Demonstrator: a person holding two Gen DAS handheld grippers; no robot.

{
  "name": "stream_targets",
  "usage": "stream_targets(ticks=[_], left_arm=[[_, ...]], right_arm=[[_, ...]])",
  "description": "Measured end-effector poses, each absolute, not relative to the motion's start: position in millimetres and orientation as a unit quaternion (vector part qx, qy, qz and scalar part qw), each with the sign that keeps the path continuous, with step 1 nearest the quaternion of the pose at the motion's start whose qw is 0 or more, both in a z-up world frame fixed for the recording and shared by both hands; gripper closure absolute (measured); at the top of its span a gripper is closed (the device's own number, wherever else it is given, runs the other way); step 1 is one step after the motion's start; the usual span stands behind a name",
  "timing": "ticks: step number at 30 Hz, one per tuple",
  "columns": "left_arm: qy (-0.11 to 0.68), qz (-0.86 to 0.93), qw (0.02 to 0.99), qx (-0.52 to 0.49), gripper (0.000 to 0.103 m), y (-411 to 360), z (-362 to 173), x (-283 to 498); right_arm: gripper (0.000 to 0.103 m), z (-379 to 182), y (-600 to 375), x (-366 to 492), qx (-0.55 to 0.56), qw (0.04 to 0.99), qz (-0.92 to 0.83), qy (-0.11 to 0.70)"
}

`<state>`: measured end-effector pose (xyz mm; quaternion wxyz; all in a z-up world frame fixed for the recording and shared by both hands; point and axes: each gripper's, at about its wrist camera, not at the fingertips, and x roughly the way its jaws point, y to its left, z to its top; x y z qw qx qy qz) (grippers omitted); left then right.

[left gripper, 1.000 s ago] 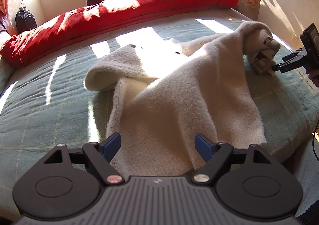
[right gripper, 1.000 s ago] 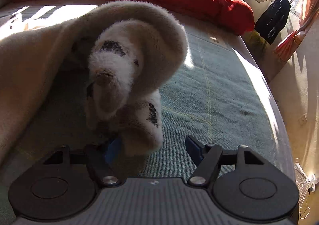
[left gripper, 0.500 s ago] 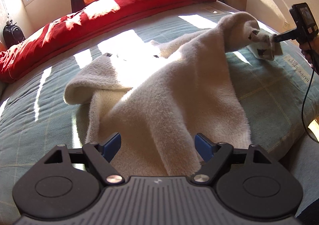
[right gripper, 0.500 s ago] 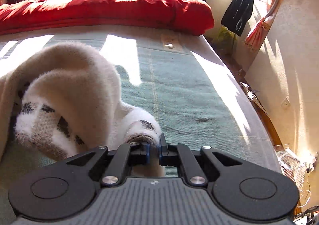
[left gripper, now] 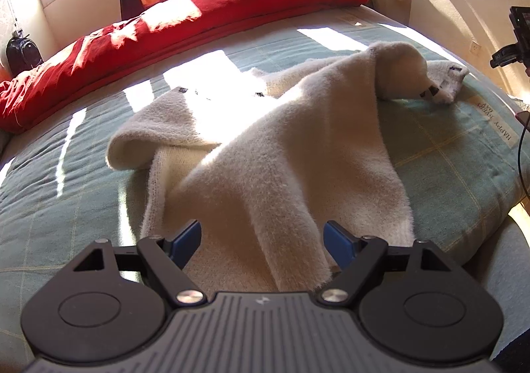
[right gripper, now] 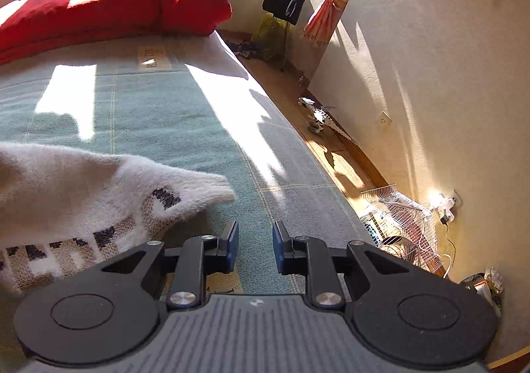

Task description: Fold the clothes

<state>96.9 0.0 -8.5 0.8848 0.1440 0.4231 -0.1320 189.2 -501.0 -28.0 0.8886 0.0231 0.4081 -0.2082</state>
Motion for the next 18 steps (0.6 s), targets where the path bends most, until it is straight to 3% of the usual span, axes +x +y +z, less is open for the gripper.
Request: stream_targets(ticks=[7, 9, 13, 18], left_arm=[[0.428, -0.14, 0.881, 0.145, 0.022, -6.1, -14.4, 100.5], [0.43, -0.141, 0.88, 0.144, 0.022, -6.9, -17.2, 102.0], [0.437, -0.14, 0.877, 0.14, 0.022, -6.9, -22.7, 106.0], [0.447, -0.128, 0.875, 0.135, 0.022, -3.3, -28.8, 111.5]], right_arm=[[0.063, -29.0, -485.7, 221.6, 0.088, 0.89, -0.157, 0.418], [0.055, -22.6, -465.3, 251.5, 0.086, 0.892, -0.123, 0.426], [0.045, -23.3, -424.8, 328.3, 0.022, 0.879, -0.084, 0.47], [0.043, -64.9, -393.9, 403.3, -0.067, 0.814, -0.079, 0.571]])
